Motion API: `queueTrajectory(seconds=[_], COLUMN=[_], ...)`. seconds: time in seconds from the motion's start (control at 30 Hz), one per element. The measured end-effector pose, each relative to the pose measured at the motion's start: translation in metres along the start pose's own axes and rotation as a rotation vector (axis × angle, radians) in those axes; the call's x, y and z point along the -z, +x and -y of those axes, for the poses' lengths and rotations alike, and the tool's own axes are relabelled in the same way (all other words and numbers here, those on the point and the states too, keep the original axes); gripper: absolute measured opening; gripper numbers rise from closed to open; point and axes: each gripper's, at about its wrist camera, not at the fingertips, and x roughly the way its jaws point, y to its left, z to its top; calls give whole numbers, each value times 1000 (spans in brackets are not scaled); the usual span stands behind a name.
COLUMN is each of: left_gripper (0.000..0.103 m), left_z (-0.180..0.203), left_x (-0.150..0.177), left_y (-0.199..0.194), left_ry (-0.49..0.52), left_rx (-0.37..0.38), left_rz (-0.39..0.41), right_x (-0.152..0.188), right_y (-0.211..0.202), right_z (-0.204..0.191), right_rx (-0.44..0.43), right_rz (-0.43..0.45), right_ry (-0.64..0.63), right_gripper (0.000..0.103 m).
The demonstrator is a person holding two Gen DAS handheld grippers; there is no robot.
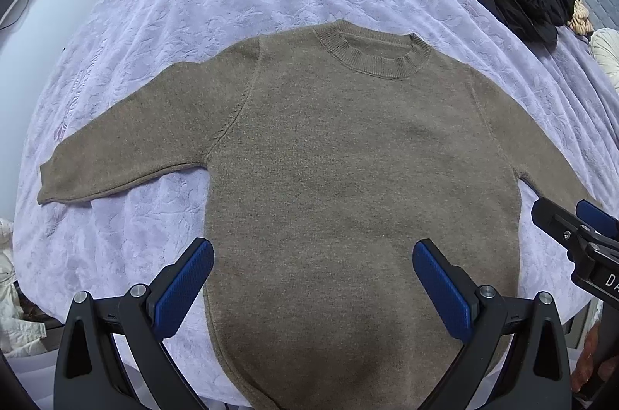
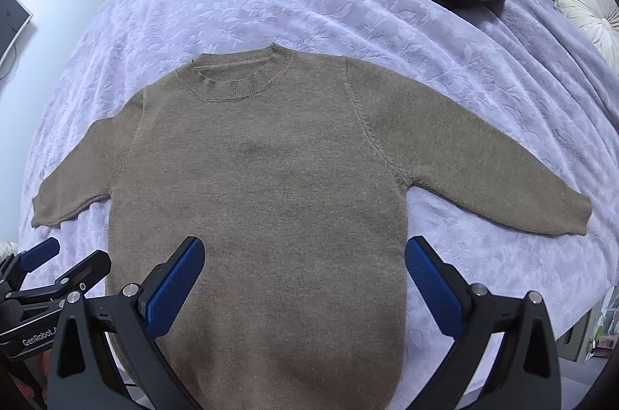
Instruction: Fold small clothes
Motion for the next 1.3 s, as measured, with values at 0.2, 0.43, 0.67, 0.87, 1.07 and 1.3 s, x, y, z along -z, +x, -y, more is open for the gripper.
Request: queueTrajectory(seconds=[0.2, 0.43, 0.67, 0.87, 1.07, 1.3], left_gripper=[103, 103, 103, 103, 103, 103], left_z=[-2, -4, -7, -8, -10, -14], left_x=[1, 3, 5, 8, 10, 10], left_y=[0, 0, 0, 2, 3, 5], left_ry=[-5, -3, -8, -6, -16, -21], left_rx=[-1, -14, -18, -24, -16, -45], left_rz=[-13, -13, -20, -32, -38, -38], right_x=[-1, -1, 1, 1, 5, 5], right_y=[0, -1, -3, -2, -2, -1], right_z=[-1, 1, -2, -4, -7, -7], right_rx=[0, 3, 12, 17, 23, 26], right_rz=[0, -1, -3, -4, -5, -13], right_ry=[0, -2, -4, -6, -5, -5], right_gripper=[103, 103, 103, 103, 103, 103])
